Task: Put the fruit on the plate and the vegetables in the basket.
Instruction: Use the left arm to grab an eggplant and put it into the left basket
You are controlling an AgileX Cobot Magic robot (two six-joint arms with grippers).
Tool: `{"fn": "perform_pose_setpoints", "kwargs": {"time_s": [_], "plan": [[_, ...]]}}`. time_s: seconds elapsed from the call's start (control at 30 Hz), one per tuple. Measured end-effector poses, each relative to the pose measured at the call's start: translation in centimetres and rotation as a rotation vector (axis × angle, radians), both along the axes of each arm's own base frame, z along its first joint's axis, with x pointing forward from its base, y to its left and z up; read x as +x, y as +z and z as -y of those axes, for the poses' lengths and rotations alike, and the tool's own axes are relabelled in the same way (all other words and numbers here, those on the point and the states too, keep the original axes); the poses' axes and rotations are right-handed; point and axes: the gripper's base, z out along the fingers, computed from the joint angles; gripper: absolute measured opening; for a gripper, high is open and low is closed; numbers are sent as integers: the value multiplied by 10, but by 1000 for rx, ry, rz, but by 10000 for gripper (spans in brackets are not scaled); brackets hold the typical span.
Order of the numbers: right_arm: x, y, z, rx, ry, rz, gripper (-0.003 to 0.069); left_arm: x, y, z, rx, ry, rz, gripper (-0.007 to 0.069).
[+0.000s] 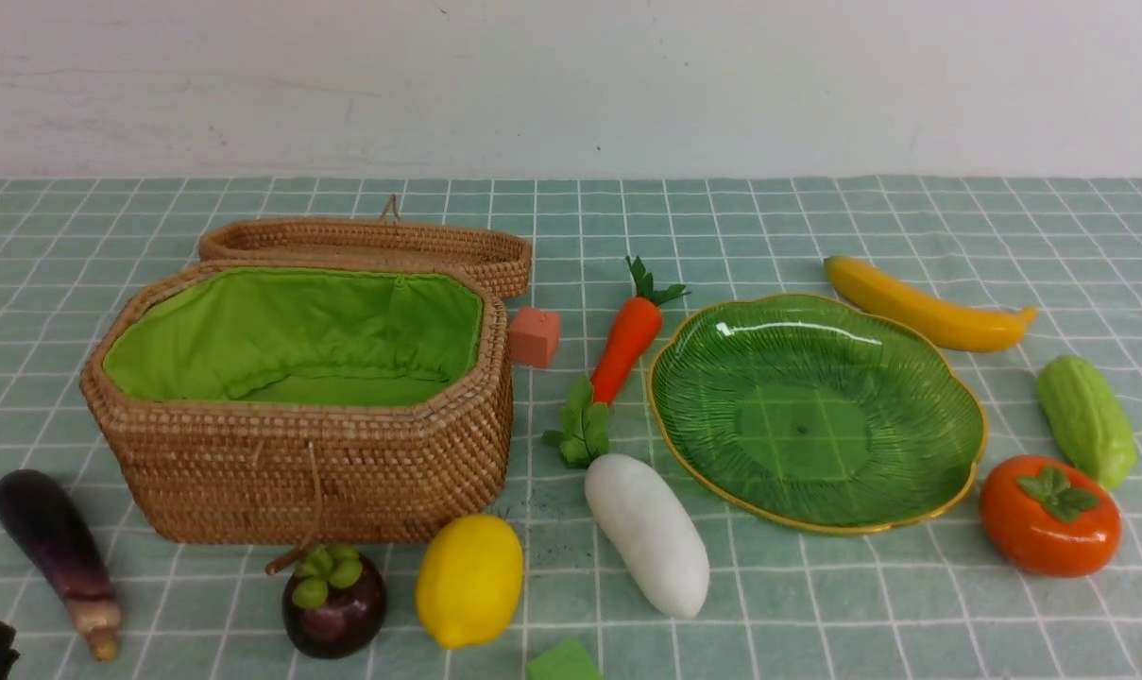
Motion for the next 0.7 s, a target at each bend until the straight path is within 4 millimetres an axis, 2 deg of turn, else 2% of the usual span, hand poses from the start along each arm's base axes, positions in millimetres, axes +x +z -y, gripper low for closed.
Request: {"fn": "perform_pose_setpoints", "kwargs": {"time_s": [0.13, 0.17, 0.2, 0.33, 0.4, 0.43, 0.53, 0.57, 0.6, 0.7], "plan": [[0, 0, 0, 0, 0, 0, 241, -3, 24, 6, 58, -75, -57, 24], [0, 0, 0, 0, 0, 0, 241, -3, 25, 7, 65, -78, -61, 17], [0, 0, 0, 0, 0, 0, 241, 0, 37, 9, 128, -109, -108, -13], [0, 0, 0, -10, -1, 2, 241, 10, 55, 14, 229, -177, -217, -13], [1, 1, 1, -34, 0, 35, 241, 21, 65, 20, 332, -274, -359, -13], [1, 2, 1, -31, -1, 40, 241, 22, 65, 21, 339, -281, -368, -13], [3, 10, -2, 210, -23, 136, 241, 36, 73, 25, 447, -387, -536, -13], [3, 11, -3, 230, -24, 148, 241, 37, 73, 25, 451, -391, -543, -13], [4, 15, -4, 381, -38, 187, 241, 43, 74, 25, 475, -416, -598, -13], [4, 20, -4, 573, -55, 240, 237, 53, 72, 25, 511, -438, -667, -13]]}}
